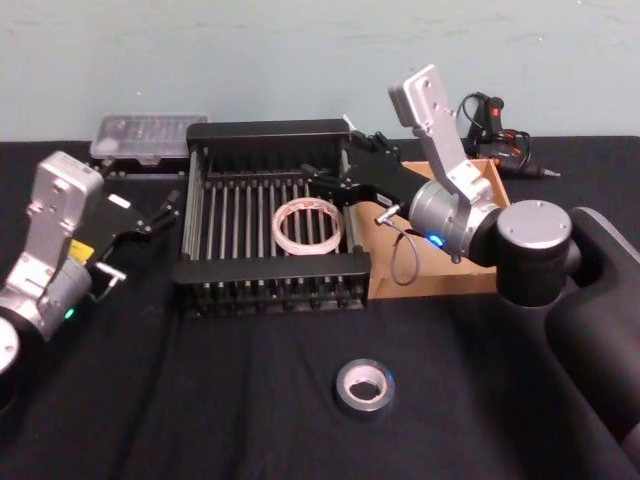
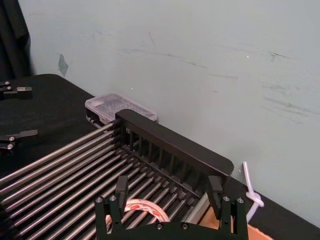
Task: Pick up the white tape and place it into the black box , Pick up the silver tape and place it into the brown box.
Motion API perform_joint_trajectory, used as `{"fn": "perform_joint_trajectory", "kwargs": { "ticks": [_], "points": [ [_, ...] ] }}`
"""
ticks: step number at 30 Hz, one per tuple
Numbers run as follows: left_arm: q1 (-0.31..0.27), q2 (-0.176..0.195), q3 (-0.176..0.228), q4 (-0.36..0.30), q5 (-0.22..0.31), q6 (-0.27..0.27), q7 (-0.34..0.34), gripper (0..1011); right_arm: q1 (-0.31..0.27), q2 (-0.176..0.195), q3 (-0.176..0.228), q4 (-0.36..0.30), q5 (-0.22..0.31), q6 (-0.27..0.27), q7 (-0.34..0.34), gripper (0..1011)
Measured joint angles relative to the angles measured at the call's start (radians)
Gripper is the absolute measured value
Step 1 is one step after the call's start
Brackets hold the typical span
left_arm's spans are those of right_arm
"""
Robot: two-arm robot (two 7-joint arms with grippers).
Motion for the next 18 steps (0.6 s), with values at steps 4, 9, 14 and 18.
{"fn": "perform_joint_trajectory", "kwargs": {
  "ticks": [4, 9, 14, 18],
  "points": [
    [0.0, 0.0, 0.0, 0.0, 0.0, 0.0, 0.0, 1001, -0.021, 0.017, 0.01, -0.041, 0.013, 0.021, 0.007, 1000],
    [0.0, 0.0, 0.0, 0.0, 0.0, 0.0, 0.0, 1001, -0.047, 0.034, 0.017, -0.083, 0.024, 0.039, 0.006, 1000],
    [0.0, 0.0, 0.0, 0.0, 0.0, 0.0, 0.0, 1001, -0.08, 0.056, 0.027, -0.136, 0.038, 0.059, 0.004, 1000],
    [0.0, 0.0, 0.0, 0.0, 0.0, 0.0, 0.0, 1001, -0.106, 0.074, 0.035, -0.18, 0.053, 0.076, 0.004, 1000]
  ]
}}
